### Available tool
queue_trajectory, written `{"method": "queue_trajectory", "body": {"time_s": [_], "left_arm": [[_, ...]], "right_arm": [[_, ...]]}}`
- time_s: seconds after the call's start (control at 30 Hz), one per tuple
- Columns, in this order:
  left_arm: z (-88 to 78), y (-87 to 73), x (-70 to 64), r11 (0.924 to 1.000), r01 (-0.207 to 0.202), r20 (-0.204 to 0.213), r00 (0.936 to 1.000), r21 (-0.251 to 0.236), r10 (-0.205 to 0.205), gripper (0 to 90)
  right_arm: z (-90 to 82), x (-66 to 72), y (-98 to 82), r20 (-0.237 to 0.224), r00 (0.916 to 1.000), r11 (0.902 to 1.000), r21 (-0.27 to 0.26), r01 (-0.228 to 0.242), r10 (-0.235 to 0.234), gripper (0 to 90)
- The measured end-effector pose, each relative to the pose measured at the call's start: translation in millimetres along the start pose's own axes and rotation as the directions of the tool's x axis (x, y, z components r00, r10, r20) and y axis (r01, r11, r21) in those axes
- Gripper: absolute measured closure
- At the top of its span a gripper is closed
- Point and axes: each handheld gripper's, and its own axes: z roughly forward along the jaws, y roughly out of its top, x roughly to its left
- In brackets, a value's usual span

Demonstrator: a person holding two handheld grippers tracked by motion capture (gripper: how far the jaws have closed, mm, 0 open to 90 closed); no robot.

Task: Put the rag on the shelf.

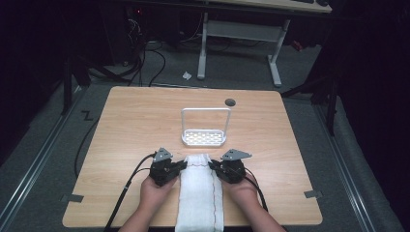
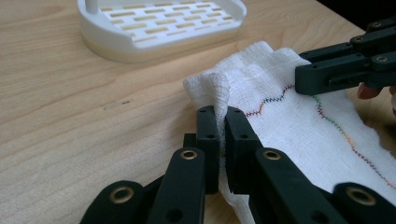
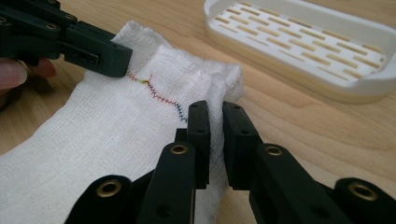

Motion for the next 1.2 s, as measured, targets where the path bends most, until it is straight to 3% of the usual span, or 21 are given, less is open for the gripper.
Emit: {"method": "queue_trajectory", "body": {"time_s": [0.27, 0.57, 0.73, 1.2], "left_arm": [[-14.8, 8.3, -6.0, 0.9975, -0.001, -0.016, 0.9999, -0.071, 0.000, 85.9], [-36.9, 31.9, -19.5, 0.9853, -0.026, -0.005, 0.9997, -0.169, 0.026, 85.9], [-46.3, 45.4, -24.9, 0.9765, -0.049, -0.012, 0.9988, -0.210, 0.048, 85.9], [-73.3, 88.0, -41.1, 0.9402, -0.113, -0.033, 0.9936, -0.322, 0.108, 86.0]], "right_arm": [[-6.1, 8.9, 5.4, 0.028, 0.9984, 0.9973, -0.053, 0.051, -0.049, 82.5], [-27.3, 13.8, 22.8, 0.067, 0.9951, 0.9847, -0.153, 0.082, -0.073, 82.4], [-37.5, 14.5, 36.0, 0.080, 0.9925, 0.9759, -0.190, 0.106, -0.092, 82.4], [-65.5, 17.3, 77.6, 0.126, 0.9862, 0.9404, -0.309, 0.142, -0.108, 82.5]]}}
